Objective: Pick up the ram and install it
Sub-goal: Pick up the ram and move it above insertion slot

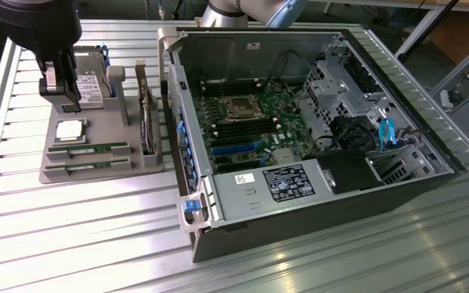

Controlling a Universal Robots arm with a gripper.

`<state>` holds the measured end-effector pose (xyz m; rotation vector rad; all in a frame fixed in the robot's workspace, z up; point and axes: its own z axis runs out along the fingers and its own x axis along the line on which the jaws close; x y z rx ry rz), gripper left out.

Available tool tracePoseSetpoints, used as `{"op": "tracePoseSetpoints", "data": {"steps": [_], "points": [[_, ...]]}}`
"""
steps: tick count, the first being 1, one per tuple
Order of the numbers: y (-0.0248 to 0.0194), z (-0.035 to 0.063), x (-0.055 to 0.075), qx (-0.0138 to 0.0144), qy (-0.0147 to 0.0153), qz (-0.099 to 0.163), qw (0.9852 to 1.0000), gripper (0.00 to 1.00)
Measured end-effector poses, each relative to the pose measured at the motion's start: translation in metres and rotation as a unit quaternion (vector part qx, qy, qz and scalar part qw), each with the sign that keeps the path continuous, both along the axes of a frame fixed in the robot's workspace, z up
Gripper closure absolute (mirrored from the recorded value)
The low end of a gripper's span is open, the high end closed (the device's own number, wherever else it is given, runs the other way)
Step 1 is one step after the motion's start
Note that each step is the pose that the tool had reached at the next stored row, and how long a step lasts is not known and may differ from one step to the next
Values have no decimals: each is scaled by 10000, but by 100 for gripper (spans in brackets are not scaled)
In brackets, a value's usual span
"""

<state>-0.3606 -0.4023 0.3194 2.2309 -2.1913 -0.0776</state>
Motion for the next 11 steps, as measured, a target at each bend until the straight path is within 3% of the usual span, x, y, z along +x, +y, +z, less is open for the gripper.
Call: {"op": "tracePoseSetpoints", "data": {"steps": [11], "points": [[-1,-254,-3,0,0,0,10000,71]]}}
